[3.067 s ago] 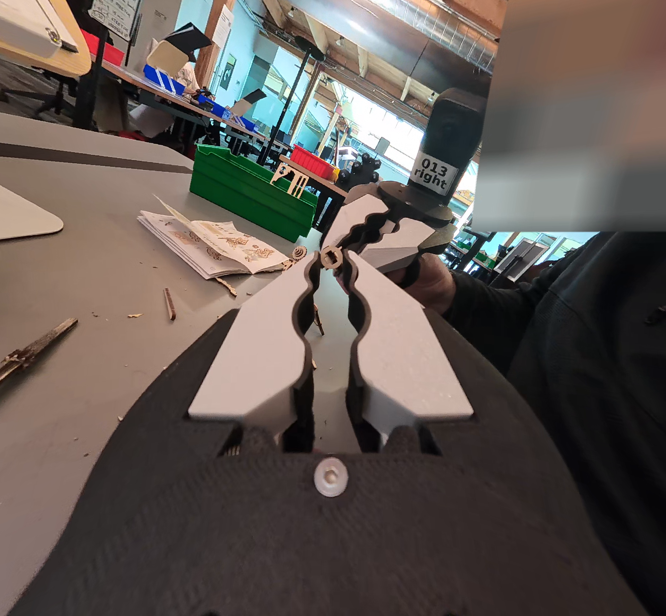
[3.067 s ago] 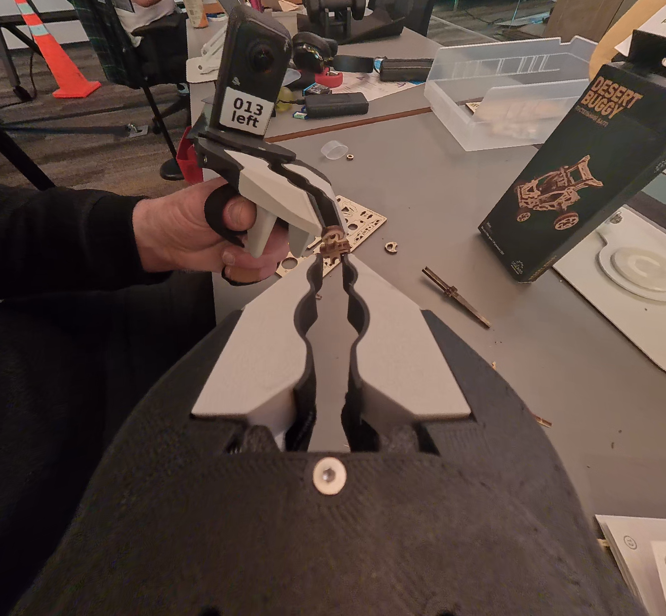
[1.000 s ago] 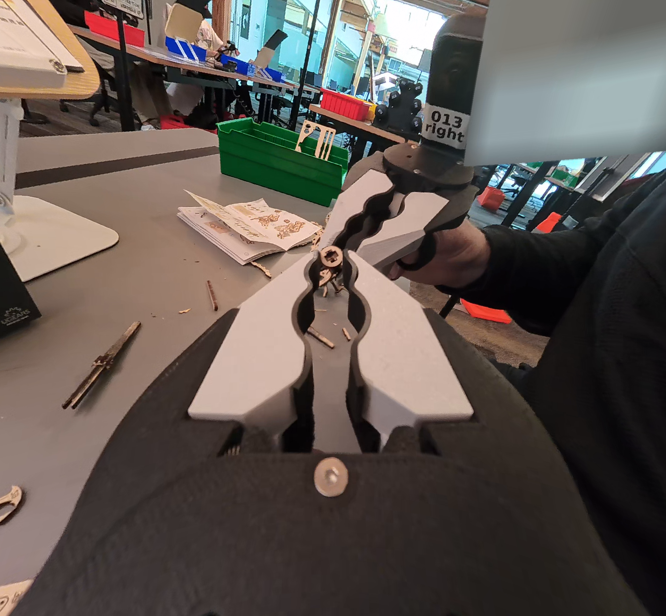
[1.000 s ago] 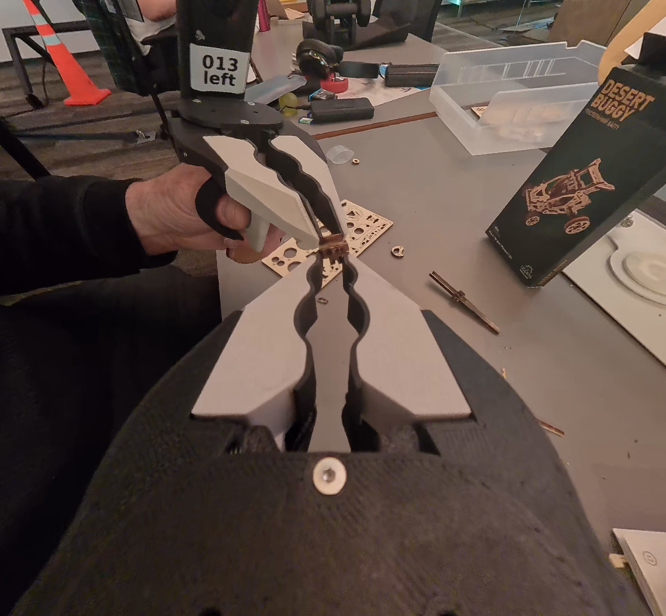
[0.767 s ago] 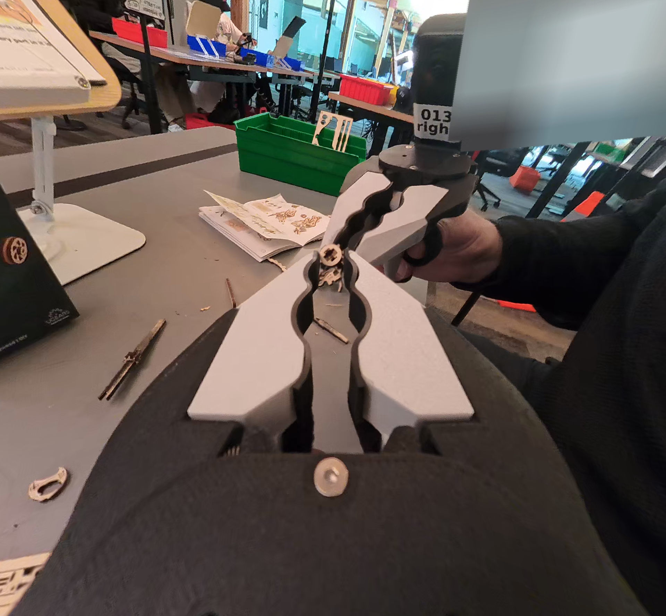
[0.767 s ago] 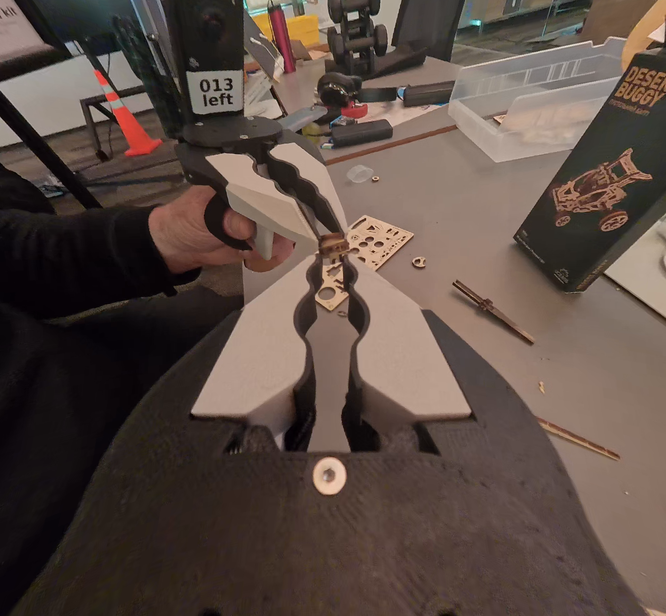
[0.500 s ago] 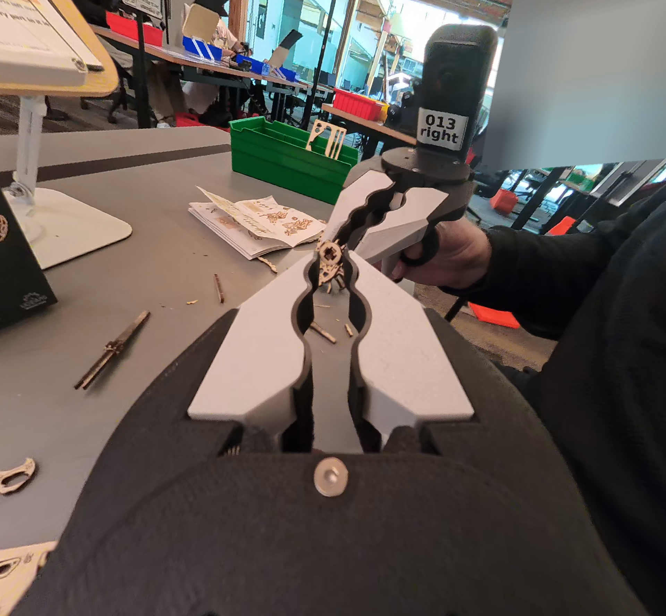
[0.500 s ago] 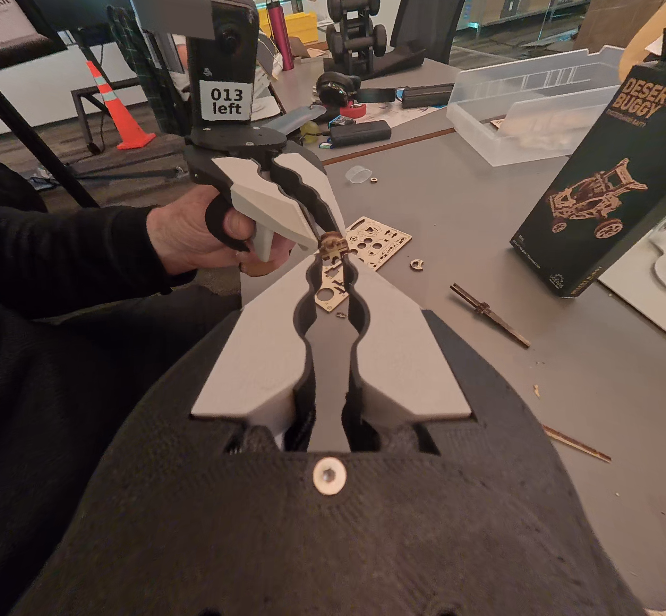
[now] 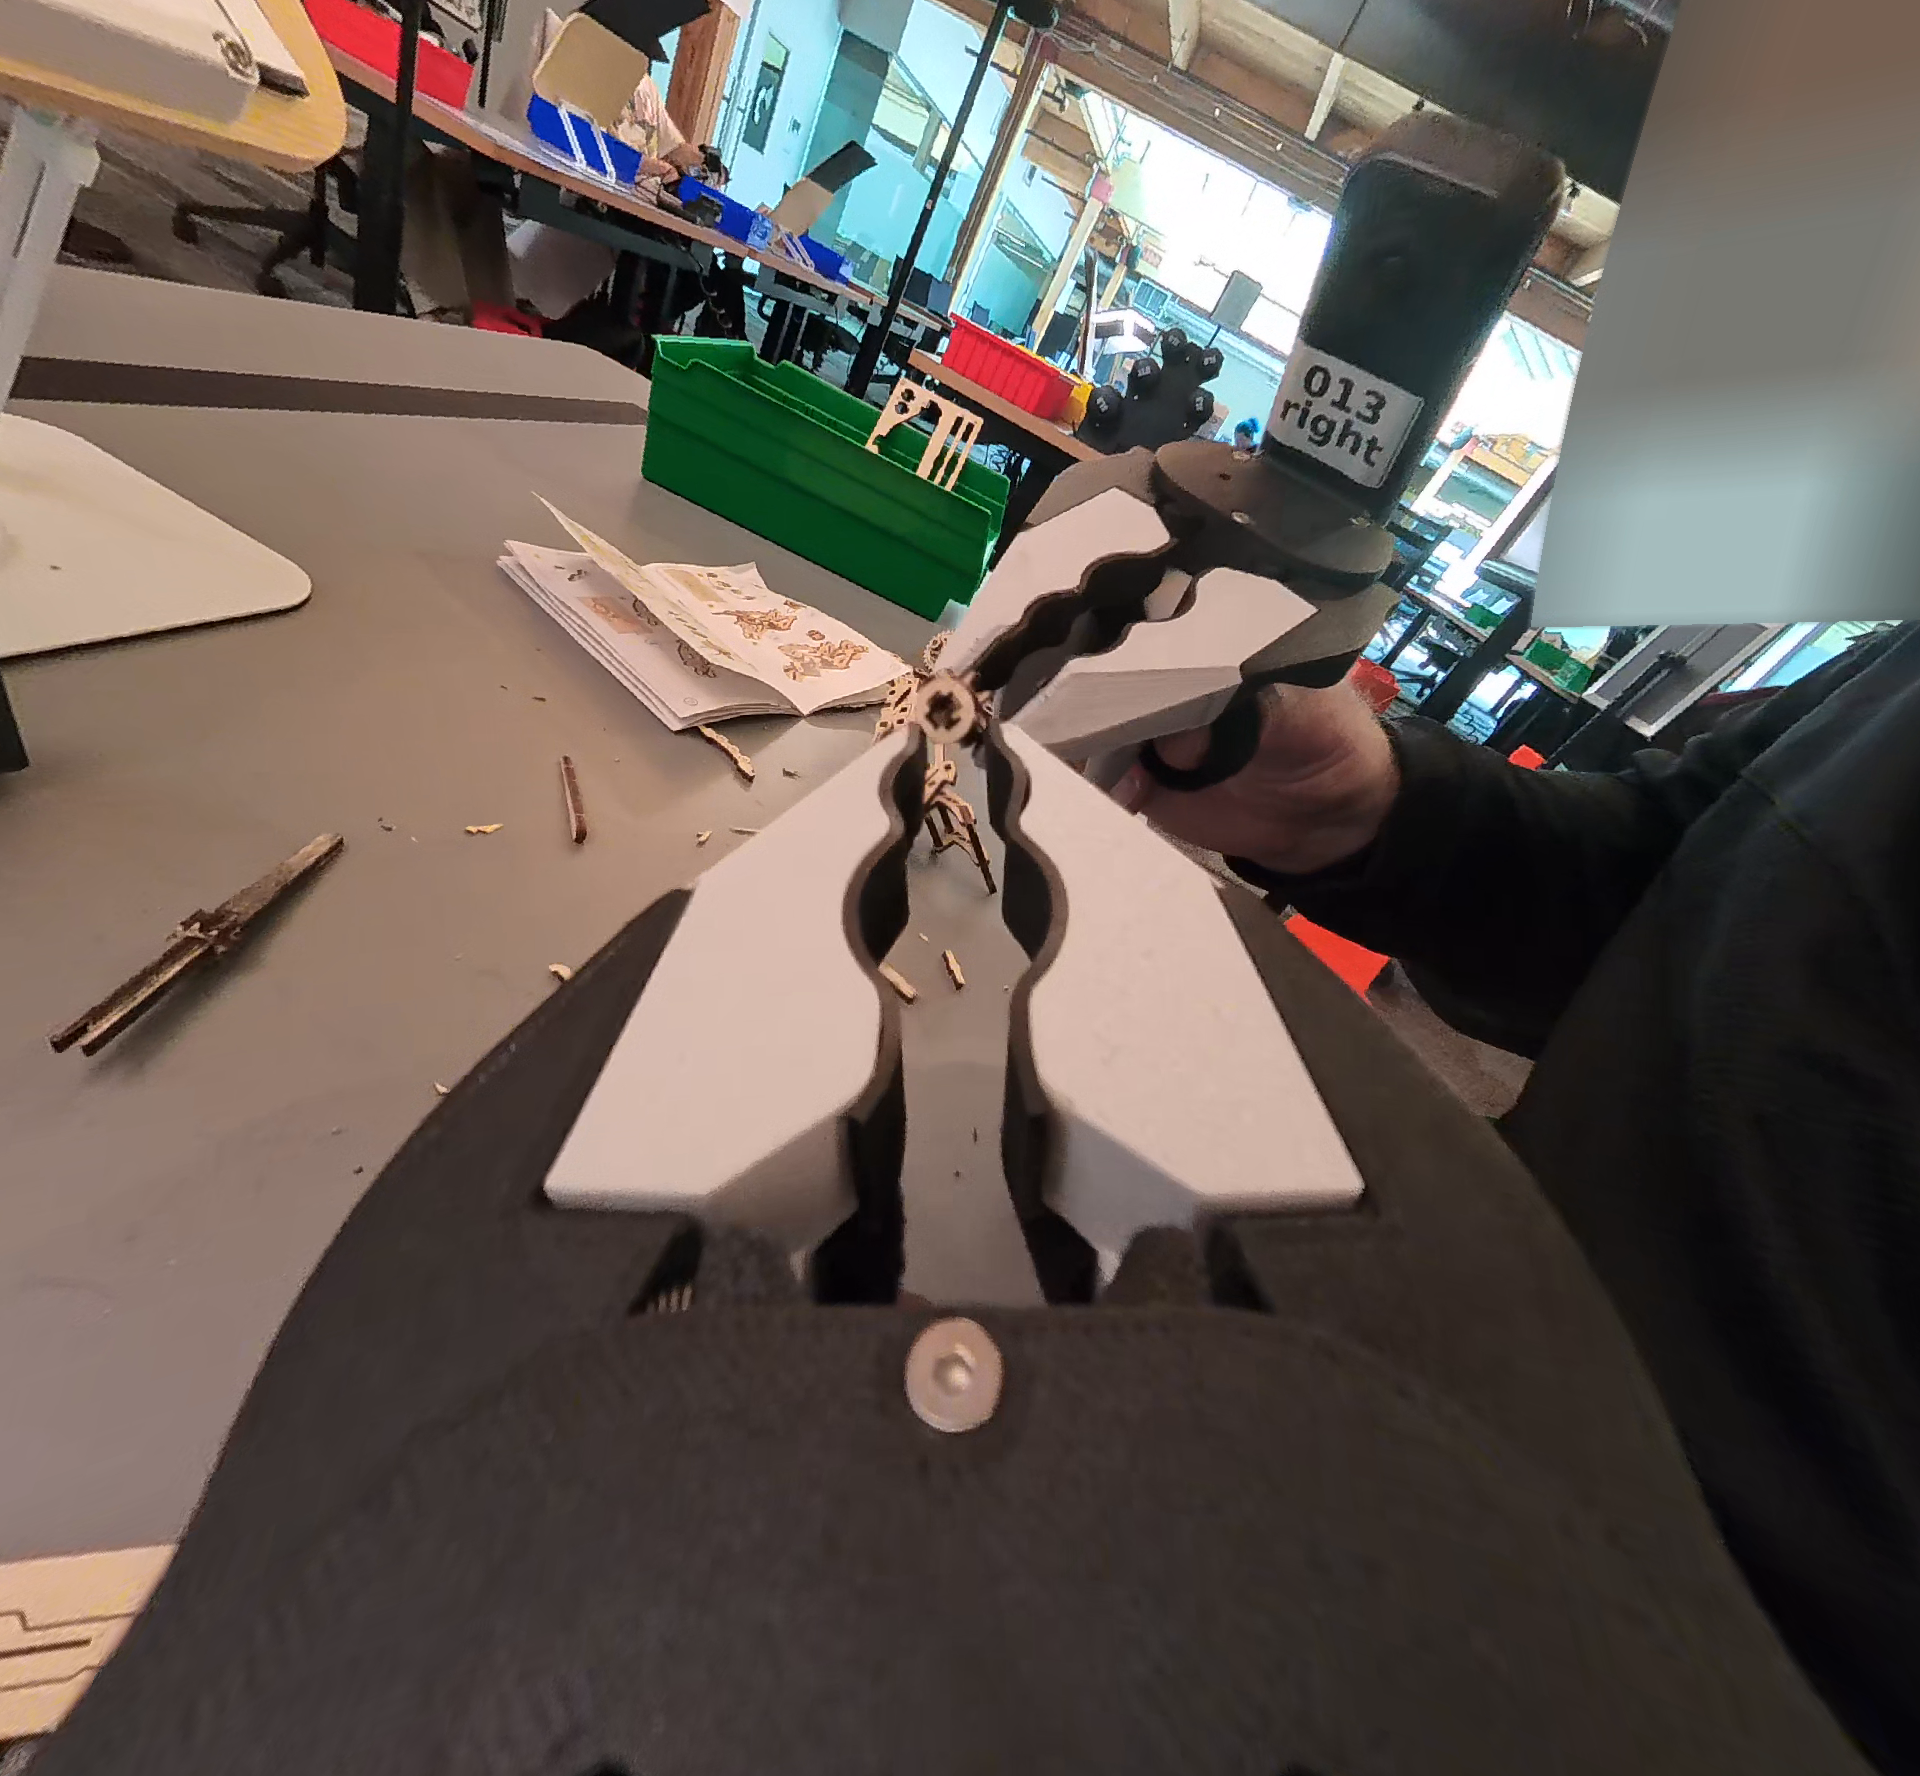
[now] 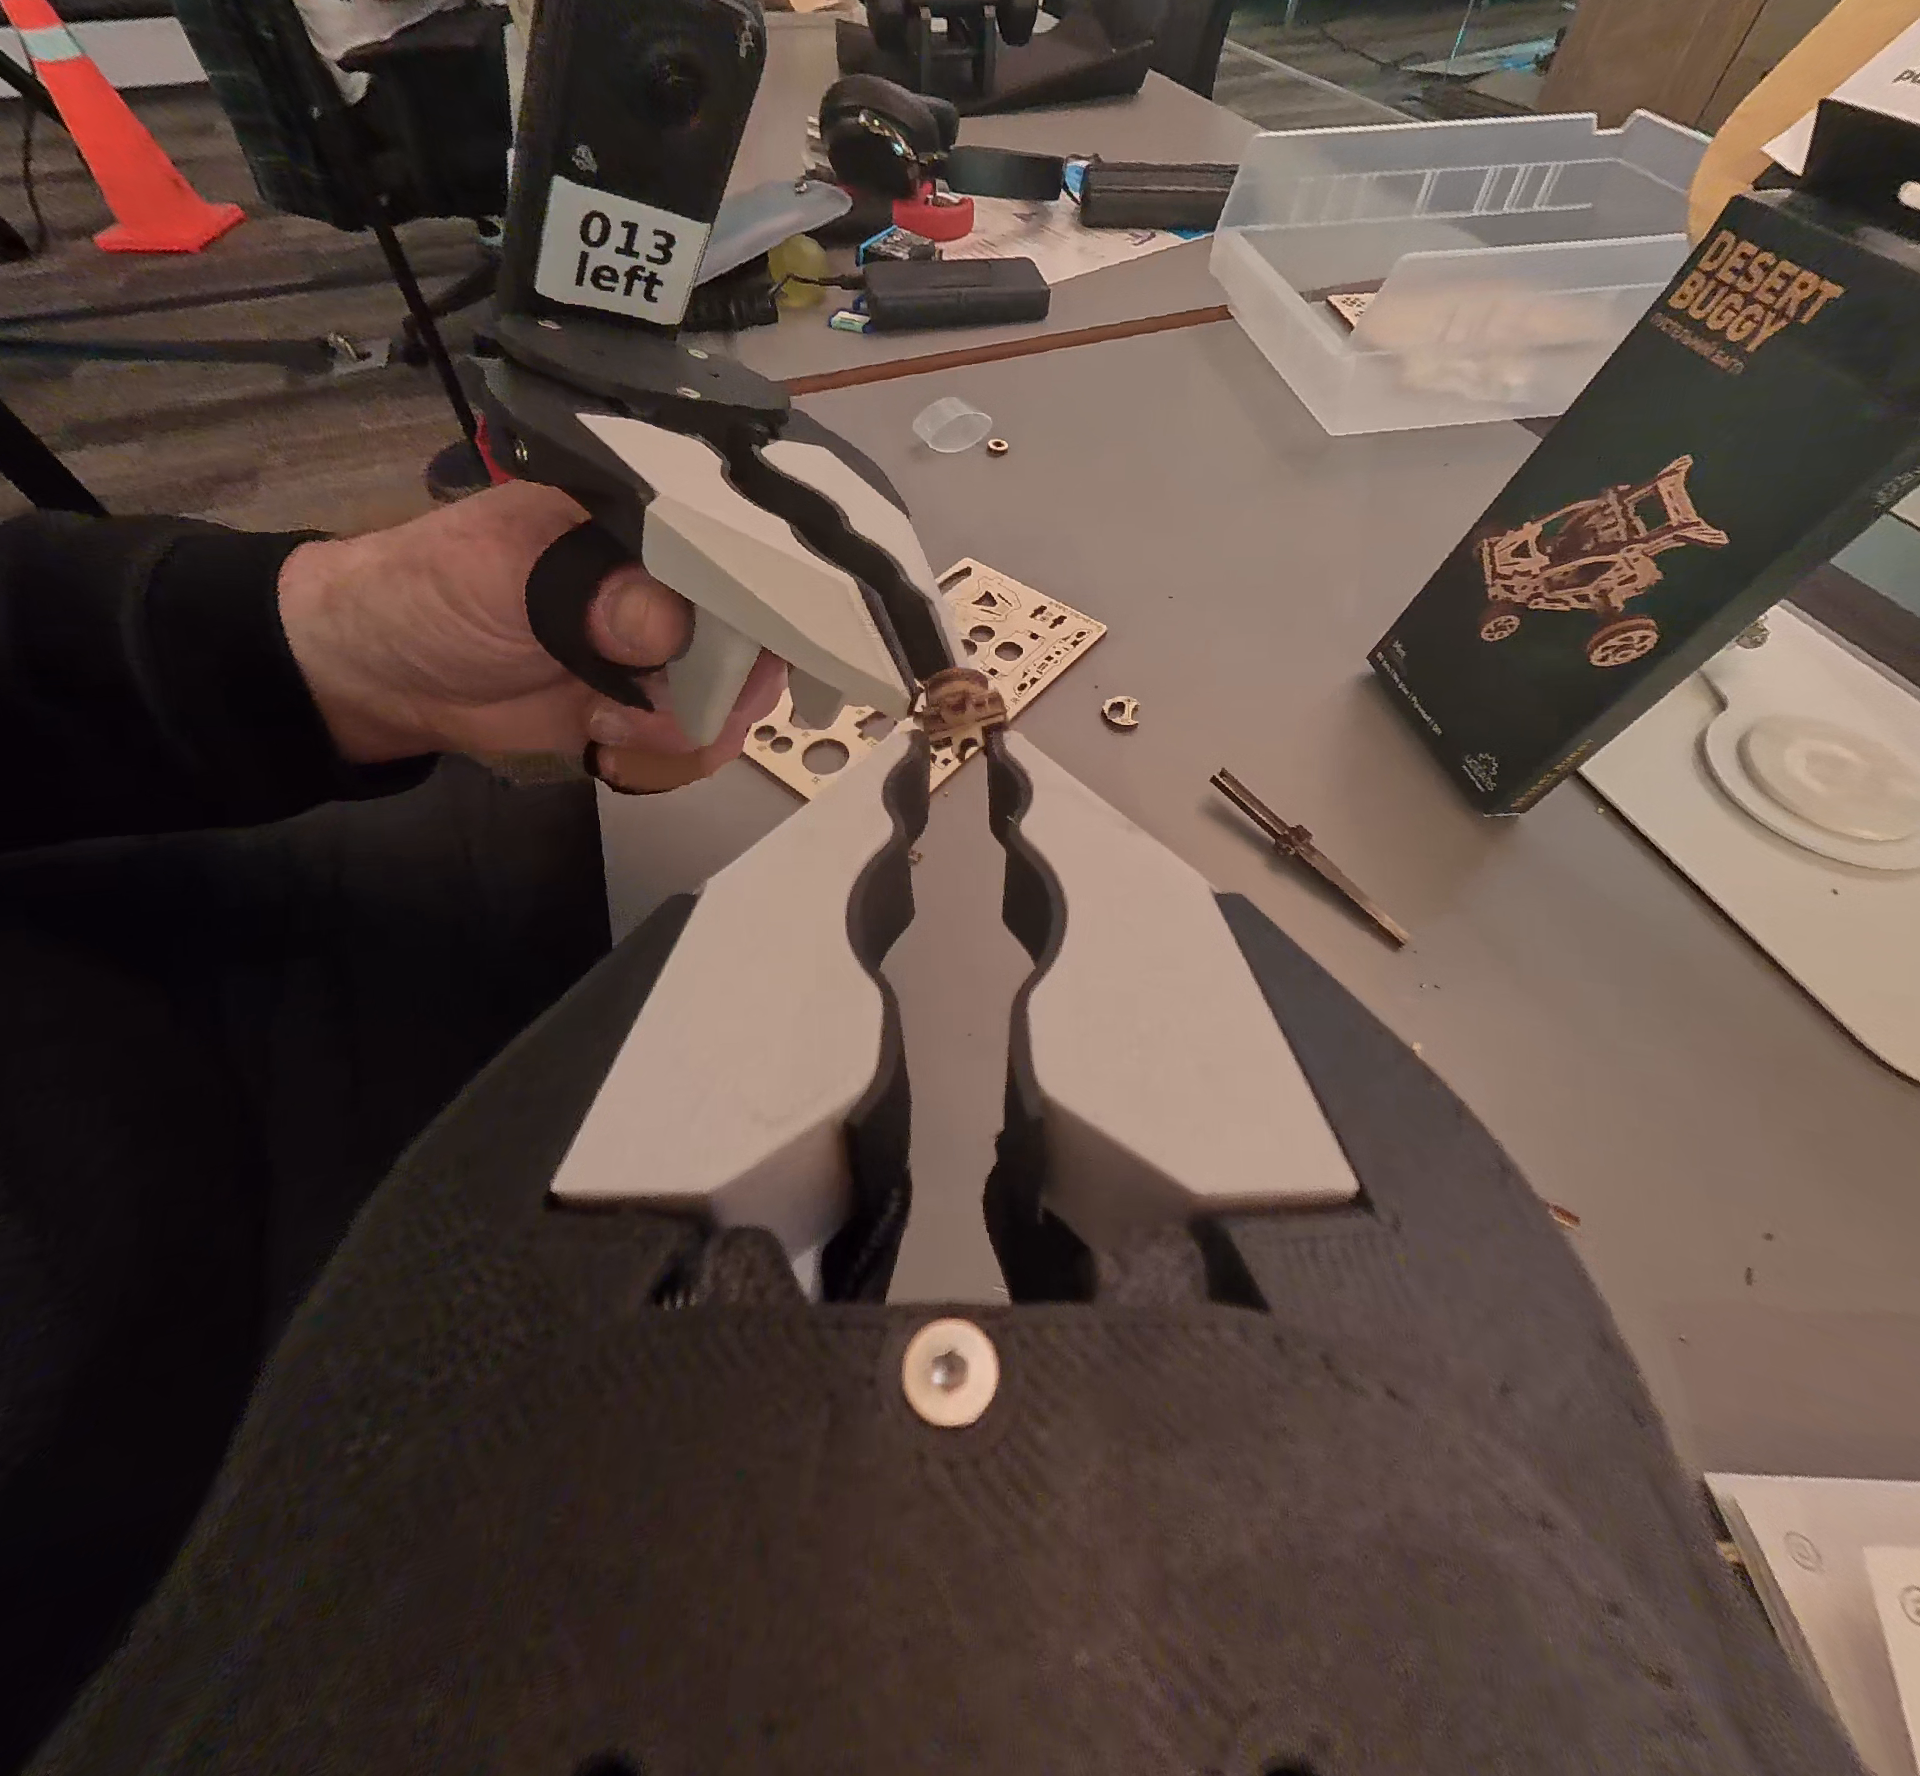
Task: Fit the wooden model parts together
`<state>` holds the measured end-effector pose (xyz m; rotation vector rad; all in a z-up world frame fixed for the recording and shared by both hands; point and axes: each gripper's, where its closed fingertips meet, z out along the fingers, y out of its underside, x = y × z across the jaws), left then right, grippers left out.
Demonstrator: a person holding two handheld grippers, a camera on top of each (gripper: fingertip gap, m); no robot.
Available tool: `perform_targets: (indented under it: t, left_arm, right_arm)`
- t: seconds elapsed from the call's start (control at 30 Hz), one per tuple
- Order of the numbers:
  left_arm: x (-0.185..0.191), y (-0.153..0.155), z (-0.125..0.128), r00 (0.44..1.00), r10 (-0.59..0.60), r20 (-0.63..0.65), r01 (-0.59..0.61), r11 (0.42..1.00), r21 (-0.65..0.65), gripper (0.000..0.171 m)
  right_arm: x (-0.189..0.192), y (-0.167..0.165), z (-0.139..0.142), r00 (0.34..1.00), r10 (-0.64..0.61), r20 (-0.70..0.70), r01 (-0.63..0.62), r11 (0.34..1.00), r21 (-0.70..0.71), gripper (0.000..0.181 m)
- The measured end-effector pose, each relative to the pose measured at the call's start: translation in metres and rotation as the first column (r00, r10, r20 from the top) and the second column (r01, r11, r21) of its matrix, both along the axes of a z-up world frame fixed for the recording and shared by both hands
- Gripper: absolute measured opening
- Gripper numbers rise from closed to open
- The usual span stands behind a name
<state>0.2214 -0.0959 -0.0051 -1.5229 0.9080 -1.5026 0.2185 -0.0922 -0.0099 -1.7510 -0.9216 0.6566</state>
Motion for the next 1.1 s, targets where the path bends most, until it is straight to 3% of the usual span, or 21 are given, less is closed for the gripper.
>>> perform_targets:
  t: [0.7,1.1]
  left_arm:
    - [-0.0027,0.0029,0.0043,0.998,0.056,-0.017,-0.054,0.996,0.076,0.000]
    - [-0.0008,0.0056,0.0005,0.980,0.199,-0.011,-0.195,0.971,0.138,0.000]
  right_arm:
    - [-0.0051,-0.0038,-0.0031,0.999,0.016,0.035,-0.016,1.000,0.006,0.007]
    - [-0.0035,-0.0012,-0.0070,0.999,-0.017,0.039,0.019,0.999,-0.043,0.007]
